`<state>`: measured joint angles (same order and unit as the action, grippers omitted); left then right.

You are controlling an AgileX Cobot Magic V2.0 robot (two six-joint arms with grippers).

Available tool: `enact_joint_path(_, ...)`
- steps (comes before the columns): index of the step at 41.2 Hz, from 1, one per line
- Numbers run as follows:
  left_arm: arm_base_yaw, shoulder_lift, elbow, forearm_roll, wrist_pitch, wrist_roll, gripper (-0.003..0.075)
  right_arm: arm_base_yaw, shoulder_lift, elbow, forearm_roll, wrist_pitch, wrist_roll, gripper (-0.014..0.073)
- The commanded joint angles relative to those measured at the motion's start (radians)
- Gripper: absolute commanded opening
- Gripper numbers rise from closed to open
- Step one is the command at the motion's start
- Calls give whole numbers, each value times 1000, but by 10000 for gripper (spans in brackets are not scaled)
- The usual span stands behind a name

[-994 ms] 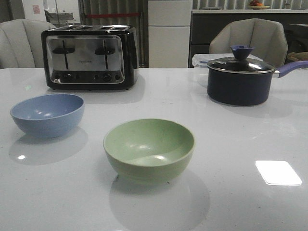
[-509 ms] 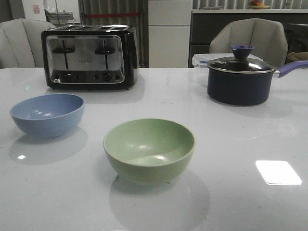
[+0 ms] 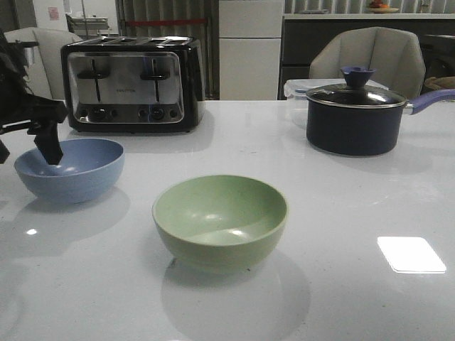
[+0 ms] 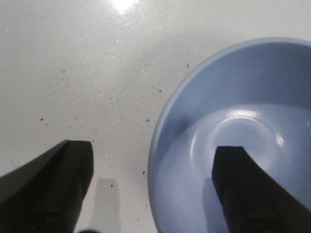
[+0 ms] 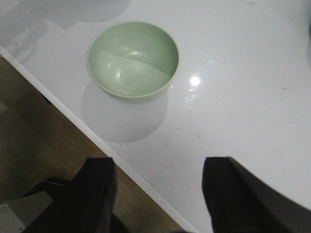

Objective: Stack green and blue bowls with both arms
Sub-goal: 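Lower the left gripper onto the blue bowl rim and grasp it, then lift the blue bowl and lower it into the green bowl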

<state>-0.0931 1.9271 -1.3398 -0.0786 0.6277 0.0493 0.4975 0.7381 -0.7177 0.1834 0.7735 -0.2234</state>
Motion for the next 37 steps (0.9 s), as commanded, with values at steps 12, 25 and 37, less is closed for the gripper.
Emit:
enact_joint_path(12,2,-13,-56,-13,-30,-8,189,-1,-5,-25,8,-66,-12,498)
enact_joint_path(25,-8,-94,-100,-37,86,1,96,-1,-5,-25,8,-66,-12,498)
enact_joint_path(37,-132,-266,-155,-73,189,78,96,-1,-5,-25,8,-66,-12,498)
